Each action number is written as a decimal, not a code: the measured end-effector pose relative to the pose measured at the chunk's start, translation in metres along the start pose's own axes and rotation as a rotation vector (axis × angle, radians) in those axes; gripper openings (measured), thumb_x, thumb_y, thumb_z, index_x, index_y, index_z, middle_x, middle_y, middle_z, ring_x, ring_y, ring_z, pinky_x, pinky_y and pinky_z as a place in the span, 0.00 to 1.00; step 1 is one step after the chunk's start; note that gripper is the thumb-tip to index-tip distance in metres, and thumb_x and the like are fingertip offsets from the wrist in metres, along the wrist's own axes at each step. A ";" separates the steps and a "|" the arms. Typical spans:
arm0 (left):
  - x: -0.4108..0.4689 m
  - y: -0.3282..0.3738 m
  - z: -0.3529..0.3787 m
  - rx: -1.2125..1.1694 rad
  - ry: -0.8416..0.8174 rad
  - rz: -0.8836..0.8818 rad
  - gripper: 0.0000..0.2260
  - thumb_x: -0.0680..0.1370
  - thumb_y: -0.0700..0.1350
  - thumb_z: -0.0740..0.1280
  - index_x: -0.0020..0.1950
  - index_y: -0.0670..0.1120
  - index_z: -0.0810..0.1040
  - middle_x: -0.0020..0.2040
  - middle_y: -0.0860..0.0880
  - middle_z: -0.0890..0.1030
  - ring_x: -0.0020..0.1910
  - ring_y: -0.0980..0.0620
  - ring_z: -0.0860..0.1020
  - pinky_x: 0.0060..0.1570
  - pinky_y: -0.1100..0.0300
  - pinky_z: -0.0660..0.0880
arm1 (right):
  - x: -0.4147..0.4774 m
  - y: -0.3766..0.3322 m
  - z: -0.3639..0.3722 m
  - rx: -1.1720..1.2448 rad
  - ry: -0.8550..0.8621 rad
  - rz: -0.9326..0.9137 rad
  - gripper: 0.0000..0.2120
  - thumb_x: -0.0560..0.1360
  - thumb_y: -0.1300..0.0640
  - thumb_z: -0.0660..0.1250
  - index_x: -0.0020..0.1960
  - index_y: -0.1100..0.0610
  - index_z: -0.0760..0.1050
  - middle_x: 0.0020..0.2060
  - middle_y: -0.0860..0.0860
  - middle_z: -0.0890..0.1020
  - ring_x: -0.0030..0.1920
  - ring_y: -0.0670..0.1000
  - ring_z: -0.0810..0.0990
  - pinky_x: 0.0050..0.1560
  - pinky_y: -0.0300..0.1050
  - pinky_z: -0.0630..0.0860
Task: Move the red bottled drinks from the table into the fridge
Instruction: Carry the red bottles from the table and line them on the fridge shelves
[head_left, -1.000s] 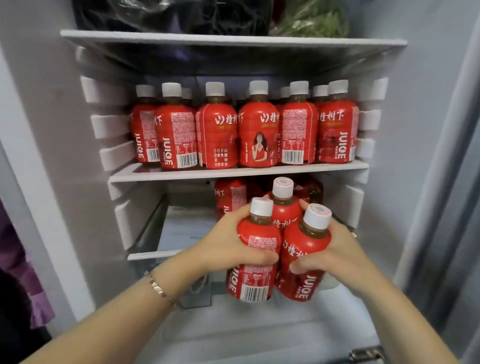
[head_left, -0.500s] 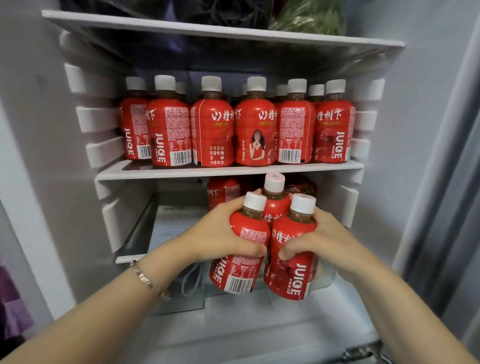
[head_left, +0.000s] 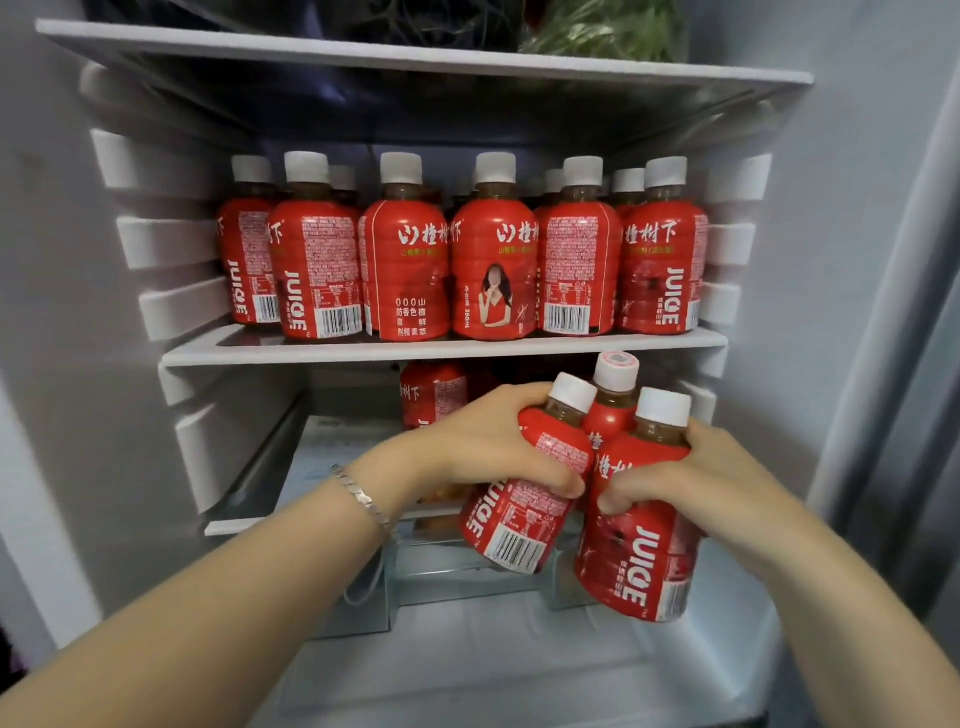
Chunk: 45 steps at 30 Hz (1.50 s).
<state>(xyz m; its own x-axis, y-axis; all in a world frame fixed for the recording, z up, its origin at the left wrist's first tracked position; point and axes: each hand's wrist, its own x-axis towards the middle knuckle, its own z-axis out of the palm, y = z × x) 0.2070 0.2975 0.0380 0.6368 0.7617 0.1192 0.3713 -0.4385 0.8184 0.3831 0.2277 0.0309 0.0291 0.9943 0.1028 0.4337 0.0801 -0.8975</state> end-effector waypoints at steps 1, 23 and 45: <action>0.002 0.002 0.000 0.010 -0.014 -0.009 0.23 0.66 0.36 0.76 0.57 0.49 0.75 0.47 0.49 0.82 0.44 0.53 0.82 0.46 0.58 0.79 | -0.002 0.000 -0.003 0.016 -0.021 0.008 0.22 0.48 0.57 0.73 0.43 0.51 0.78 0.34 0.46 0.84 0.34 0.47 0.84 0.38 0.44 0.78; -0.029 -0.019 0.029 0.015 0.848 -0.070 0.28 0.61 0.50 0.78 0.57 0.61 0.70 0.48 0.59 0.78 0.47 0.58 0.78 0.48 0.57 0.77 | 0.036 0.022 0.033 0.099 0.650 -0.134 0.35 0.56 0.48 0.77 0.59 0.46 0.65 0.55 0.48 0.75 0.53 0.52 0.78 0.54 0.56 0.76; -0.039 -0.007 -0.012 1.094 0.563 -0.297 0.27 0.66 0.62 0.67 0.61 0.56 0.65 0.46 0.53 0.69 0.51 0.47 0.76 0.42 0.58 0.65 | 0.050 0.015 0.084 -0.159 0.316 -0.375 0.34 0.58 0.49 0.74 0.61 0.45 0.65 0.51 0.45 0.72 0.55 0.49 0.73 0.52 0.47 0.73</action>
<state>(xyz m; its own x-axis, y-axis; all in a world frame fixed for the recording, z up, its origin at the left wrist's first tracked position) 0.1712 0.2773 0.0344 0.1583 0.8773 0.4531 0.9845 -0.1753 -0.0046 0.3149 0.2842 -0.0132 0.1055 0.8273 0.5517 0.5975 0.3907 -0.7002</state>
